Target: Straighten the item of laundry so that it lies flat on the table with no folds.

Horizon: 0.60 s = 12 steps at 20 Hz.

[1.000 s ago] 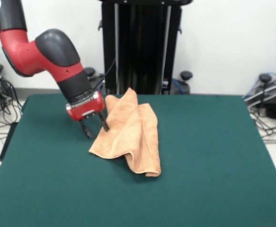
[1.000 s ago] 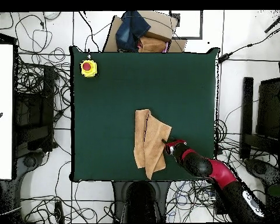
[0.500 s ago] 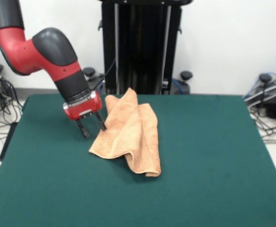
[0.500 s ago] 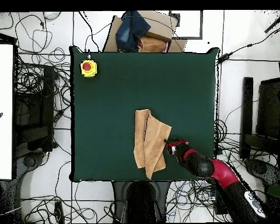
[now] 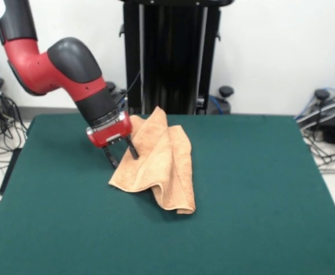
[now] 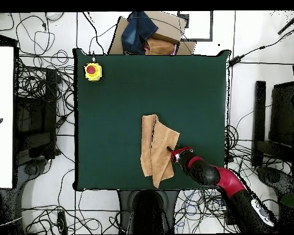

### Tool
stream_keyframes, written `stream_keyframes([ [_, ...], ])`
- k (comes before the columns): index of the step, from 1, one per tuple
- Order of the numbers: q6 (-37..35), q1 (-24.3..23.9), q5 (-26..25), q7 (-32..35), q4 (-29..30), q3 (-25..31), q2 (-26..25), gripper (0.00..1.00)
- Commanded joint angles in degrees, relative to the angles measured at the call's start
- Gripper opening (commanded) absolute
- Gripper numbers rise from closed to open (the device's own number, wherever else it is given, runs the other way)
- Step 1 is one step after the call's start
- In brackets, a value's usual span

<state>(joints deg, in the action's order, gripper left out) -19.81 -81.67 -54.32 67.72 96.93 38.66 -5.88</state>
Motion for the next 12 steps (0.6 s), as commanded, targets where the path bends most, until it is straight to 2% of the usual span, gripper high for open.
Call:
stream_keyframes([
  [1, 2.39, 2.47, -3.14, -3.06, -9.09, -2.10, -4.73, 1.00],
  [12, 2.96, 2.46, -3.17, -3.18, -10.18, -2.16, -6.97, 1.00],
])
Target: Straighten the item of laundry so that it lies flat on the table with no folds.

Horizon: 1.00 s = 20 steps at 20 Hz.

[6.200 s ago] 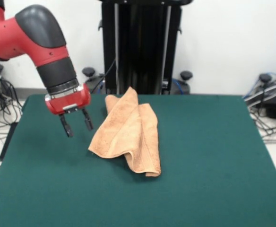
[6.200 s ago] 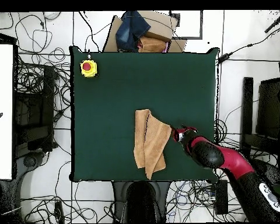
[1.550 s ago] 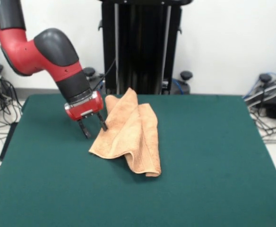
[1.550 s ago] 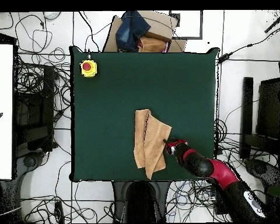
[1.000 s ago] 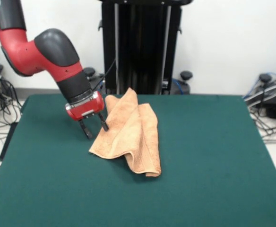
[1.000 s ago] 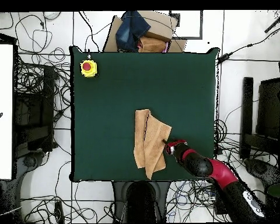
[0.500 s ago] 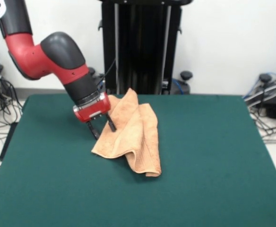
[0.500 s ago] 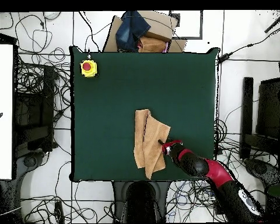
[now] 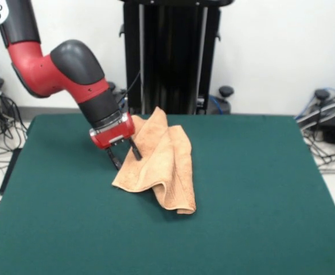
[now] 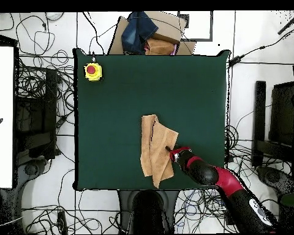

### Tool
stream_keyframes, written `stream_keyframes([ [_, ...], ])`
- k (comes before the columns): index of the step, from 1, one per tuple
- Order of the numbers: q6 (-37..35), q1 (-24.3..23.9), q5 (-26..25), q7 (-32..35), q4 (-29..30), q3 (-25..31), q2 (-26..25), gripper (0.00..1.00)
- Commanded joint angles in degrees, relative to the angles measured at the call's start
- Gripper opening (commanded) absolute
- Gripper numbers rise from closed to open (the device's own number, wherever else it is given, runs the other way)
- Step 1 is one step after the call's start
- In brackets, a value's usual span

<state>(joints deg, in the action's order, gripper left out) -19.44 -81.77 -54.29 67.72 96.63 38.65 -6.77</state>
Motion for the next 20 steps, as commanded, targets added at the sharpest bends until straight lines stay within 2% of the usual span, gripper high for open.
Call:
stream_keyframes([
  [1, 2.80, 2.52, -3.30, -3.15, -9.97, -2.14, -6.29, 1.00],
  [7, 3.14, 1.10, -2.72, -4.85, -11.43, -0.96, -10.92, 1.00],
  [14, 0.74, -3.84, -0.17, -10.01, -13.19, 0.81, -17.97, 1.00],
  [20, -0.59, -5.90, 0.70, -12.24, -13.34, 1.99, -20.20, 1.00],
])
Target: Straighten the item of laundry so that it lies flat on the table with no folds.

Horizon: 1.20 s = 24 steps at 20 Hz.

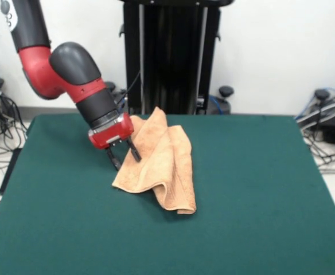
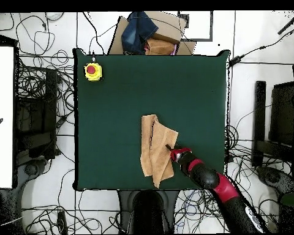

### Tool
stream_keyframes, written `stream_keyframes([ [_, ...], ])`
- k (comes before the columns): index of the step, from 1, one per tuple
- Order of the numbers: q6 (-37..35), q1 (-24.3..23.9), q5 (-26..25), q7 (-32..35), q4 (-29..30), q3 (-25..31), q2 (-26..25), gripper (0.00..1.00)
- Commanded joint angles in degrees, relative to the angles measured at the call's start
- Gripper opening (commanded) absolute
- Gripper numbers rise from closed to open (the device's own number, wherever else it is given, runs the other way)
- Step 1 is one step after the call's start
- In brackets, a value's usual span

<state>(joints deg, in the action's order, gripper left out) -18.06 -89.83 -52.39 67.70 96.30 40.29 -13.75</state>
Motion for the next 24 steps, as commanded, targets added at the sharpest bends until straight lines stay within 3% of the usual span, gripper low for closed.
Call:
stream_keyframes([
  [1, -2.42, 1.70, -0.89, -12.77, -13.02, 0.57, -13.70, 1.00],
  [24, -1.09, -1.45, -0.16, -14.58, -10.30, 1.02, -17.22, 1.00],
])
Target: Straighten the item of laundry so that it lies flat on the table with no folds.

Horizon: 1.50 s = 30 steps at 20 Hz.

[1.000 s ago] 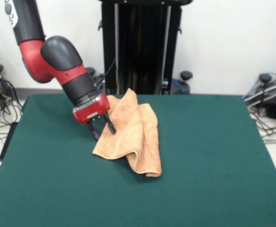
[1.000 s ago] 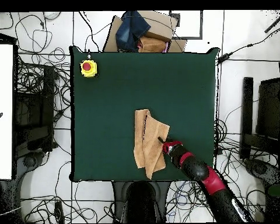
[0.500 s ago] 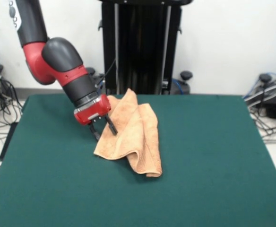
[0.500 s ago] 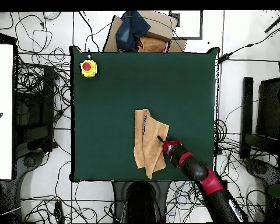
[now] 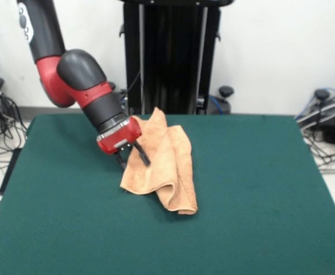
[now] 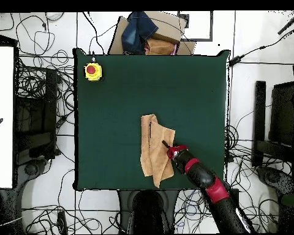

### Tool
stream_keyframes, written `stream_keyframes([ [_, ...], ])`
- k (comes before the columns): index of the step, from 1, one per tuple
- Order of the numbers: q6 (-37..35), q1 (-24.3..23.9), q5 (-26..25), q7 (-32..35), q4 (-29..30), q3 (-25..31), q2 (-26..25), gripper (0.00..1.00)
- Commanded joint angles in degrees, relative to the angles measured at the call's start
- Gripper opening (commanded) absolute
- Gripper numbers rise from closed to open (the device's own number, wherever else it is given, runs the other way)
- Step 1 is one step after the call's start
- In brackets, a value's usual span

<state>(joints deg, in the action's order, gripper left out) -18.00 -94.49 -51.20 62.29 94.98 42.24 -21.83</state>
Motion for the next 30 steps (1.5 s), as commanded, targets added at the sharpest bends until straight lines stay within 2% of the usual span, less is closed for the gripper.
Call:
stream_keyframes([
  [1, -1.12, 3.24, -1.44, -9.30, -9.09, -0.94, -9.16, 1.00],
  [3, -0.30, 4.13, -2.14, -8.16, -9.23, -1.17, -8.13, 1.00],
  [6, 6.68, 12.33, -6.46, 2.88, -7.41, -4.24, 2.96, 1.00],
  [7, 7.73, 14.04, -6.89, 4.49, -7.07, -5.07, 5.52, 1.00],
  [12, 7.86, 16.49, -5.76, 4.68, -6.94, -5.65, 9.51, 1.00],
  [19, 13.51, 18.21, -6.30, 6.45, -6.35, -7.40, 11.71, 1.00],
  [20, 13.60, 18.35, -5.65, 5.94, -6.36, -7.63, 11.79, 0.00],
  [30, 13.85, 15.82, -5.08, 3.47, -6.07, -6.34, 9.93, 0.00],
])
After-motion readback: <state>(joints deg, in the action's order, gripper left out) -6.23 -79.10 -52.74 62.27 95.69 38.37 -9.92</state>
